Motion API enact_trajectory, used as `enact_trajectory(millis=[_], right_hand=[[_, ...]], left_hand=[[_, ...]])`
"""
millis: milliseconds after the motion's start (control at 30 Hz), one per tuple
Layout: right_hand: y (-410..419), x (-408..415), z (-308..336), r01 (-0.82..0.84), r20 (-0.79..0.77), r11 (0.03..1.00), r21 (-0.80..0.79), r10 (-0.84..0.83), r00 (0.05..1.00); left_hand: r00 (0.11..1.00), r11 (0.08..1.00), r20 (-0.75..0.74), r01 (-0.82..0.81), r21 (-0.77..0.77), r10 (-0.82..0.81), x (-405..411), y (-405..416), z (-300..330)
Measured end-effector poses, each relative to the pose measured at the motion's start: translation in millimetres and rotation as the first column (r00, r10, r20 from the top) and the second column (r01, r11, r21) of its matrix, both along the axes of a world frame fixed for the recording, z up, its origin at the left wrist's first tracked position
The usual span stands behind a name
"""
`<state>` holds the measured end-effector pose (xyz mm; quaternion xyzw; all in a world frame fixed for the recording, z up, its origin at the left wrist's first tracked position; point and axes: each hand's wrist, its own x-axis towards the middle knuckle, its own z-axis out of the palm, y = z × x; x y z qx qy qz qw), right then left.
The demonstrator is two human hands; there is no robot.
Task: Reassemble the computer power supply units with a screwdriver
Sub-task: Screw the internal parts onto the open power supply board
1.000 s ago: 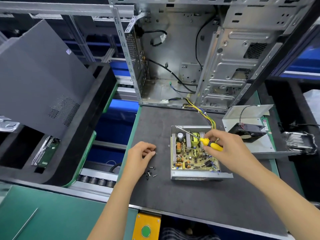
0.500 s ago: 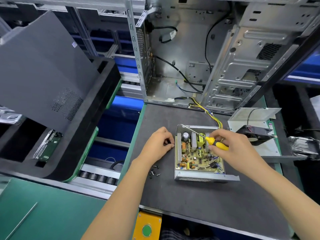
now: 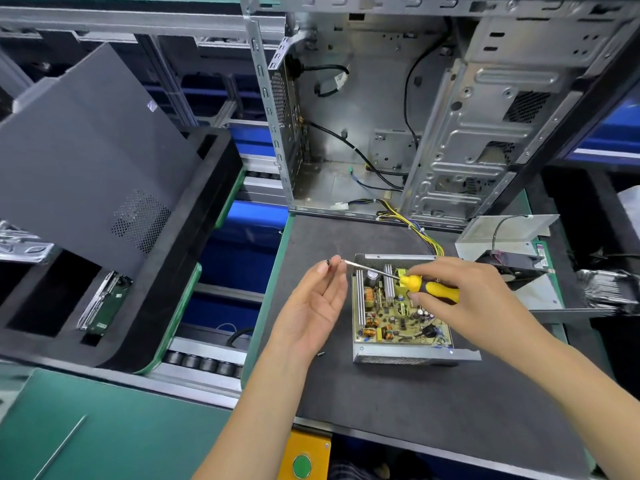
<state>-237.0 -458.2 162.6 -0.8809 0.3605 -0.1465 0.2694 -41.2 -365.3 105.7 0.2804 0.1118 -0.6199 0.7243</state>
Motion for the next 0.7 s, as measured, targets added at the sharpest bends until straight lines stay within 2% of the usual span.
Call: enact_trajectory(millis=[200, 467, 700], right_hand=[[3, -2, 7, -0.015, -0.019, 0.999, -0.043, 0.014, 1.000], [1, -3, 8, -0.020, -0.052, 0.999, -0.032, 0.018, 0.999], [-5, -2, 18, -0.075, -0.241, 0.990, -0.119, 0.045, 0.970]], left_hand=[[0.994, 0.997, 0.071, 0.081, -0.018, -0.079, -7, -3, 7], [0.988, 0.993, 0.121, 0.107, -0.053, -0.100, -8, -6, 5], [0.919, 0.989, 0.384, 0.128, -0.076, -0.089, 2, -8, -3]])
